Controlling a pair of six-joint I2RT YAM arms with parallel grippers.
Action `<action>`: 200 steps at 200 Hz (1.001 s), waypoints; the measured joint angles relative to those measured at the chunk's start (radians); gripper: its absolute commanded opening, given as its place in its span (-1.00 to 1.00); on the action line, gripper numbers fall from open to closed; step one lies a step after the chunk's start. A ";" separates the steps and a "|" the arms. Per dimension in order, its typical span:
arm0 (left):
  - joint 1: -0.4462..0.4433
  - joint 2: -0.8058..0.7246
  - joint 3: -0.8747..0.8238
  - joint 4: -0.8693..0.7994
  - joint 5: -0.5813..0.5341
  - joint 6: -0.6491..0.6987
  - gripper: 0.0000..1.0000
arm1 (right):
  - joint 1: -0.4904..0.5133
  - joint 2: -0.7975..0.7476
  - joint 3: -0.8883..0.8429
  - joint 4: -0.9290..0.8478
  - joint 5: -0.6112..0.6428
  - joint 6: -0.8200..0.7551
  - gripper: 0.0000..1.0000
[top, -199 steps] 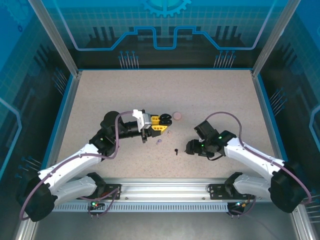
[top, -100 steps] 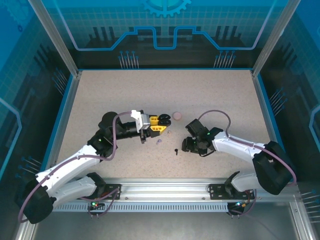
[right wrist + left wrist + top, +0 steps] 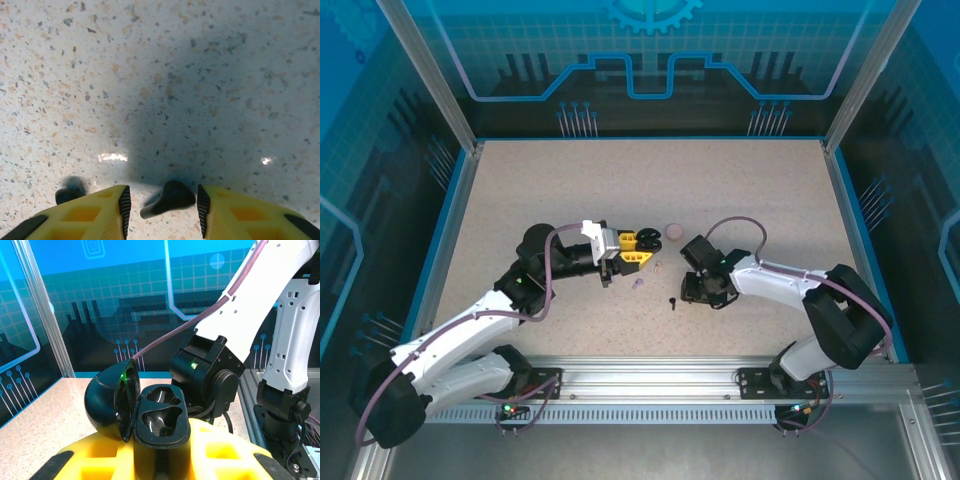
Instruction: Insert the wireless bluetooth earbuds into the charging case
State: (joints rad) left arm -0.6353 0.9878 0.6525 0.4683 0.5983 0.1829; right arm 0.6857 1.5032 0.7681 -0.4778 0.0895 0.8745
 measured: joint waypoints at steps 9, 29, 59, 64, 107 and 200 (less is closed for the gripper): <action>0.000 0.000 0.000 0.000 0.000 0.000 -1.00 | 0.002 0.008 0.005 0.000 0.001 0.000 -0.22; 0.000 0.000 0.000 -0.001 0.000 0.000 -1.00 | 0.007 0.023 0.012 0.000 0.002 0.001 -0.22; 0.000 0.000 0.000 -0.002 0.000 0.000 -1.00 | 0.008 0.034 0.016 -0.007 0.005 0.000 -0.23; 0.000 0.000 0.000 -0.003 0.000 0.000 -1.00 | 0.008 0.035 0.018 -0.009 0.005 0.000 -0.25; 0.000 0.000 0.000 -0.014 0.000 0.000 -1.00 | 0.008 0.062 0.044 -0.039 0.008 -0.008 -0.33; 0.000 -0.005 0.000 -0.019 0.000 0.000 -1.00 | 0.009 0.104 0.091 -0.104 0.017 -0.049 -0.53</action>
State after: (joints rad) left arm -0.6353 0.9825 0.6525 0.4488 0.5980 0.1833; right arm 0.6949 1.6070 0.8589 -0.5819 0.1062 0.8253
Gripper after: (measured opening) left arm 0.221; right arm 0.246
